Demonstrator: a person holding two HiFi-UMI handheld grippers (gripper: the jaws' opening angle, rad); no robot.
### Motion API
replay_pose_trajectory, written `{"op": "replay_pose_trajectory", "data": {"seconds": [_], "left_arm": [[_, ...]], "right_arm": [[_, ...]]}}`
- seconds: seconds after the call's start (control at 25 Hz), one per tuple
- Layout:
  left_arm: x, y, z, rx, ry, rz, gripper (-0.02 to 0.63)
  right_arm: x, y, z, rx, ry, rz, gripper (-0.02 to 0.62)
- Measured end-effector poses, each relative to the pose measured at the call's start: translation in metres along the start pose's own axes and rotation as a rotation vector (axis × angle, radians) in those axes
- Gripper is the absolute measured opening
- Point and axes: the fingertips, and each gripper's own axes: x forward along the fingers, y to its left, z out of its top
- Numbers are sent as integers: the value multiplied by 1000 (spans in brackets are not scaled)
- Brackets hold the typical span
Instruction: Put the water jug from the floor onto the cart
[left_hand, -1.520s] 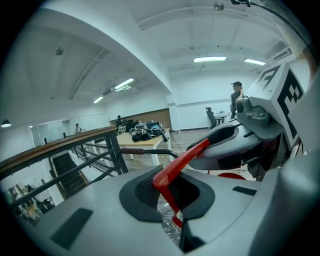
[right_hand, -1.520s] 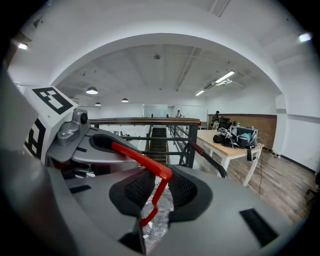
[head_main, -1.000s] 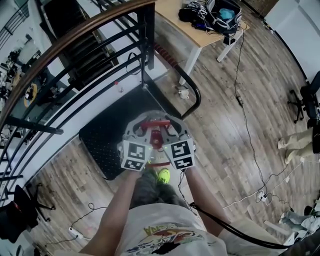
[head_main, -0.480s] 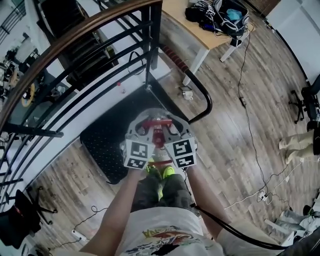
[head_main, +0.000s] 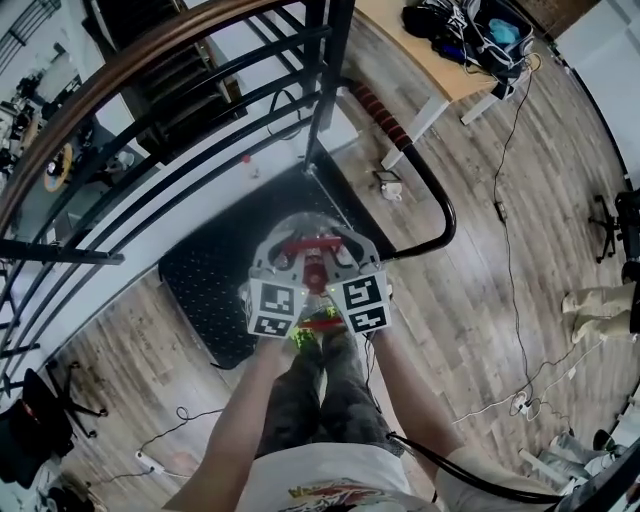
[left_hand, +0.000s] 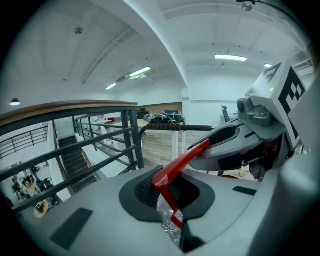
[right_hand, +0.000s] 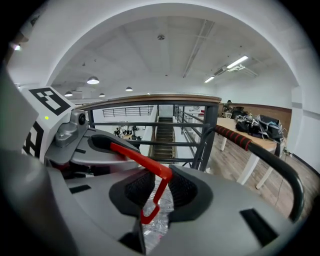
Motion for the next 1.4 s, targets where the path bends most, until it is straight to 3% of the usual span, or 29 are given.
{"op": "replay_pose_trajectory", "data": {"seconds": [0.32, 0.96, 1.16, 1.4], "left_arm": [[34, 27, -48, -58, 56, 36, 32], [104, 79, -105, -104, 108, 105, 32], [125, 99, -105, -110, 71, 135, 32], [152, 119, -103, -106, 96, 130, 32]], "right_arm": [[58, 1, -31, -2, 48, 73, 86], [157, -14, -68, 20, 100, 163, 86], [183, -23, -64, 35, 73, 171, 86], [212, -39, -57, 21, 66, 182, 86]]}}
